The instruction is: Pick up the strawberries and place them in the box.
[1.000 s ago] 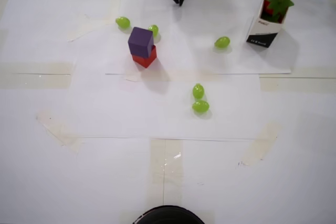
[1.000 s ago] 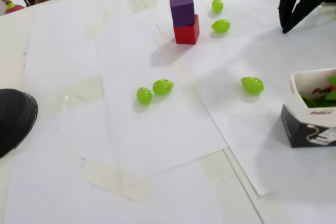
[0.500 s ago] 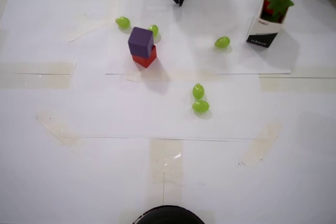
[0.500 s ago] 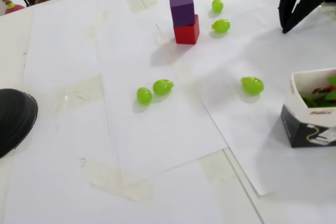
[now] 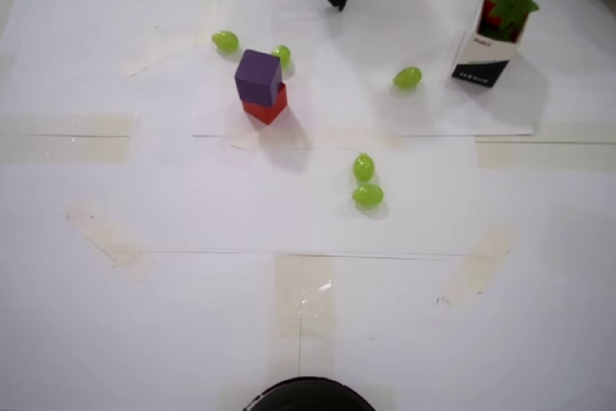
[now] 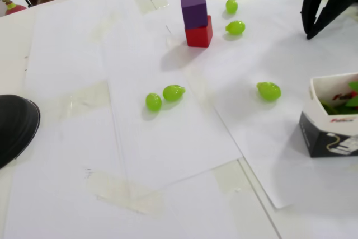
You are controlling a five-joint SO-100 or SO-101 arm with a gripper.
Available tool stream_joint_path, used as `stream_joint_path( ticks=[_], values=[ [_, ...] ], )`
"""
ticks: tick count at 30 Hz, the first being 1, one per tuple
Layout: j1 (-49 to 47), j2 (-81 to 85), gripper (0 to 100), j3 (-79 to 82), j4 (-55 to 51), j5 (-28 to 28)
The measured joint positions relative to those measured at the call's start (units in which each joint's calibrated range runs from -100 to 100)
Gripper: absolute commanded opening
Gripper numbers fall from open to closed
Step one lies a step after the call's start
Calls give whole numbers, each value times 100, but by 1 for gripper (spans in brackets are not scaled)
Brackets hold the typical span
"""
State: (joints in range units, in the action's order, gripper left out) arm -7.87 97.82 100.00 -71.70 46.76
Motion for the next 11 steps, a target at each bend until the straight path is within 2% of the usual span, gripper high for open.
stream_joint_path(
  ticks=[11],
  values=[
    [142,0,0,0,47,39]
  ],
)
